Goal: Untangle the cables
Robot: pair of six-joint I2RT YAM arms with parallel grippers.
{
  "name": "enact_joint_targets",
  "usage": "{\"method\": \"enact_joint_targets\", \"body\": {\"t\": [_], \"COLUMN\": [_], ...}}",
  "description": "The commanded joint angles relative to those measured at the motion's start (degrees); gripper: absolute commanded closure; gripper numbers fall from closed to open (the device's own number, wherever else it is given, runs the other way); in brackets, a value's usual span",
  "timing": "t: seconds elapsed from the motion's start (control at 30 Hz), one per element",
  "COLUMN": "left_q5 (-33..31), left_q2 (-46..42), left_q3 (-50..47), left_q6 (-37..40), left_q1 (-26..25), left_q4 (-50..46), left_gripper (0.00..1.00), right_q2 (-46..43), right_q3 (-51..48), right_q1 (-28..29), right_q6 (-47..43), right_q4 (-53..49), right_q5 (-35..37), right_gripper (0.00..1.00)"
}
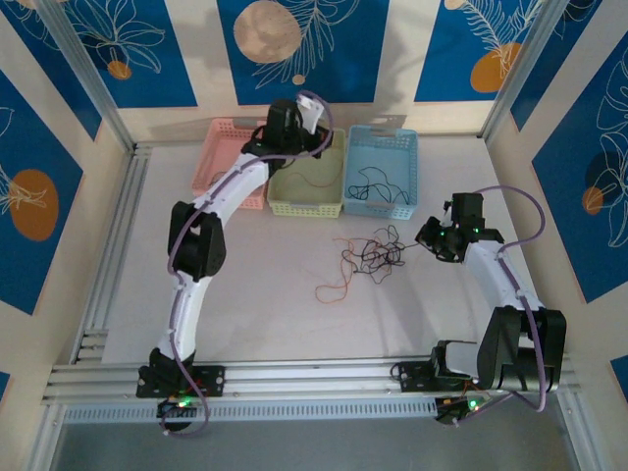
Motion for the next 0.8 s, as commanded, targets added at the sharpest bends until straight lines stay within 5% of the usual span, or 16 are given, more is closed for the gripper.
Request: {"method": "enact_joint_targets", "body": {"t": [0.0,0.3,0.4,0.57,0.77], "left_q5": [-3.17,-11.25,-14.51,-15.14,-14.01], "left_q2": [-2.20,-7.62,-6.39,-7.38,-18.11], "left_q3": [-4.46,-13.86,-11.04,-9.35,-14.72], "left_q6": [1.68,-1.77,-1.25,0.46,0.73], "left_q1": [0.49,1.81,1.91,1.95,1.93], "left_q4": [0.35,-1.96,-9.28,-17.11,-19.02], "left_gripper": [1.00,1.00,0.99,0.54,0.31], "right_q2": [-0.42,-0.89,-0.97,-1.32,-2.27], "right_q3": [-0.29,-0.40,-0.38,-0.21,0.29], "right_q1": [0.46,0.82,0.90,1.02,2.27], "right_q6": [-0.34,-0.48,-0.44,-0.44,-0.71], "right_q4": [0.57,0.34,0.30,0.14,0.31], "right_q5": [-2.19,-2.28,-2.37,-2.63,-4.00], "right_gripper": [1.00,1.00,1.00,1.00,1.00]}}
